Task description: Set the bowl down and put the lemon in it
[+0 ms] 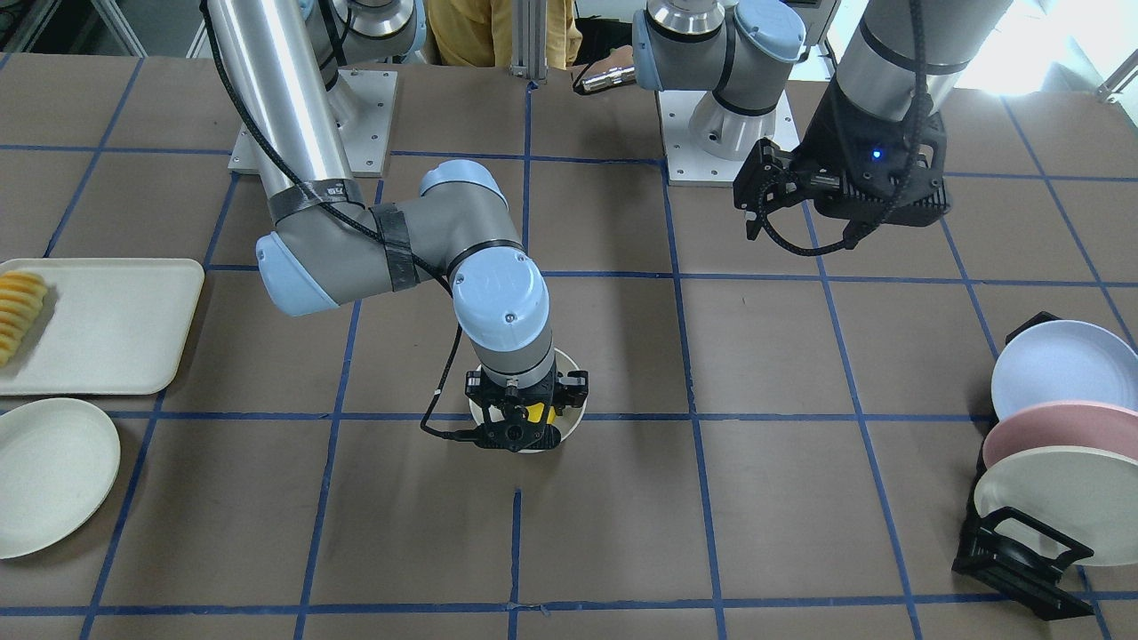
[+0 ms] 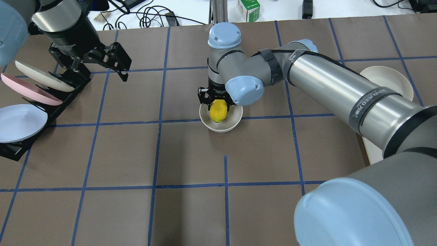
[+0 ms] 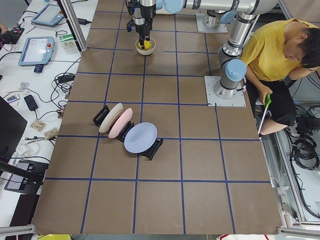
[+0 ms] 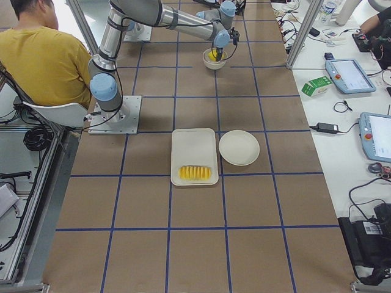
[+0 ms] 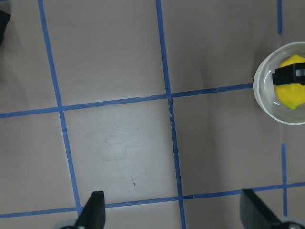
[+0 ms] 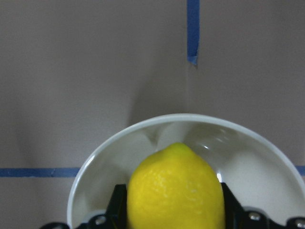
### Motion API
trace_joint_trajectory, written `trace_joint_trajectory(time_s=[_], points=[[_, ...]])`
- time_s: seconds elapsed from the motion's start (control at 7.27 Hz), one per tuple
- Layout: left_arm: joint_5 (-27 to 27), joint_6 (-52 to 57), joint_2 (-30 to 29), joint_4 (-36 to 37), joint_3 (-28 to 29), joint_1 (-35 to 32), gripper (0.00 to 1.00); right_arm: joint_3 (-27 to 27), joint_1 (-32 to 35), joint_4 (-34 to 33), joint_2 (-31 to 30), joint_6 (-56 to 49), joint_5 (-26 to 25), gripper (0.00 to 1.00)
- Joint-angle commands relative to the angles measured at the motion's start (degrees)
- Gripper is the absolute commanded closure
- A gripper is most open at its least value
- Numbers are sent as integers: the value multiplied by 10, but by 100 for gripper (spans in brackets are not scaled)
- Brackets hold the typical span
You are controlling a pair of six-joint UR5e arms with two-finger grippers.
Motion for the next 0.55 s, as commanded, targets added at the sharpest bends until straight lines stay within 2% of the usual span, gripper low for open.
trace_joint_trajectory(time_s=[0.0,0.14,0.28,0.41], points=[[1,-3,0,1,0,0,0,1,-1,-3,11,4,-3,100],[0,-3,1,1,0,0,0,1,-1,-2,12,7,-3,100],[0,-3,1,1,-1,0,0,1,-1,-1,12,8,-3,46],[0,-3,1,1,-1,0,0,1,-1,1,12,7,-3,33]])
